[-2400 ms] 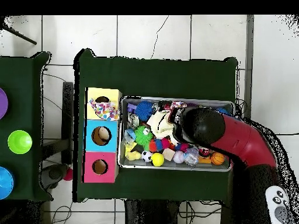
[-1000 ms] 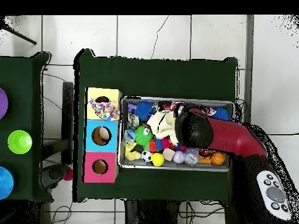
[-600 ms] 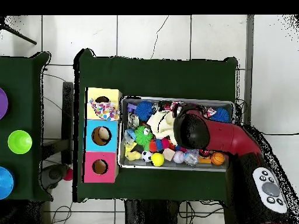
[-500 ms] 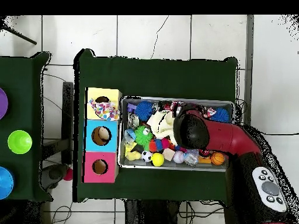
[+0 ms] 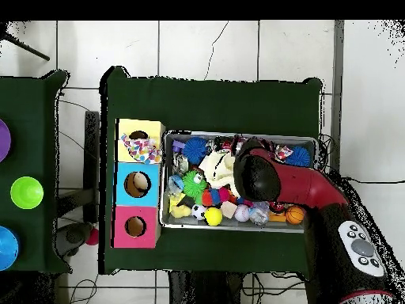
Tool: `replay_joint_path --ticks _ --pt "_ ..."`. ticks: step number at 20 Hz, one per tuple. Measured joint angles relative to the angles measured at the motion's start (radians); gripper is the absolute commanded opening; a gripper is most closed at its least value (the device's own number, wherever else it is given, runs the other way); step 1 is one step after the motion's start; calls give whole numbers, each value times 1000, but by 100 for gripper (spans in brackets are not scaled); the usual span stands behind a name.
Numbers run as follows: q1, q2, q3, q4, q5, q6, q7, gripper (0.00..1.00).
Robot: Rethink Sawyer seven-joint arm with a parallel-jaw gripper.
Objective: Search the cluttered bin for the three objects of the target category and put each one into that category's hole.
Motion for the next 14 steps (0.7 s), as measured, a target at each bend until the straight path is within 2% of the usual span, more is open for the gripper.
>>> replay_joint_path --ticks 8,14 --pt "-12 50 21 1 0 -106 0 100" --pt "-14 88 24 1 0 -128 0 100"
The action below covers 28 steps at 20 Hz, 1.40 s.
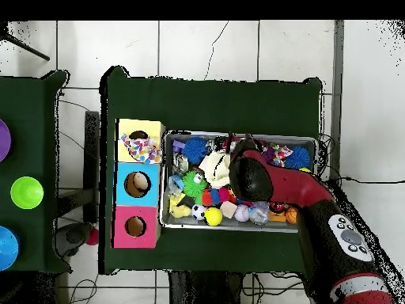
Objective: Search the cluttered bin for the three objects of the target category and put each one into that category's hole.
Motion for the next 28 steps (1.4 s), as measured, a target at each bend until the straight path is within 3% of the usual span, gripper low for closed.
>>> replay_joint_path --ticks 10,28 --pt "0 36 0 0 -46 0 0 100" --pt "23 37 0 -37 -174 11 0 100"
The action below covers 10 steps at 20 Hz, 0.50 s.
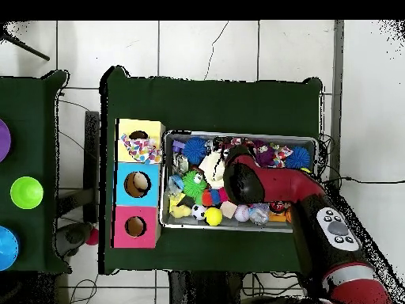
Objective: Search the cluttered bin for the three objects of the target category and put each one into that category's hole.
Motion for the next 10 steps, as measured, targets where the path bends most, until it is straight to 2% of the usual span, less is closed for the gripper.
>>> replay_joint_path --ticks 10 --pt "37 -1 -16 -58 -125 36 0 100"
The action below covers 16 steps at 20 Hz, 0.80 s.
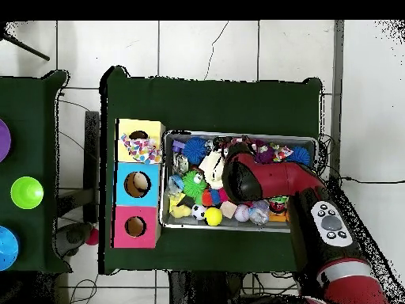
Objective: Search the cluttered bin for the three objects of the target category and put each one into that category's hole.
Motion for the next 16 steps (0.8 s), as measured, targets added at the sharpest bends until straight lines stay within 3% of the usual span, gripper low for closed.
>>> replay_joint_path --ticks 8,16 --pt "1 1 1 -40 -90 39 0 100" --pt "-65 16 27 -69 -151 88 -1 100"
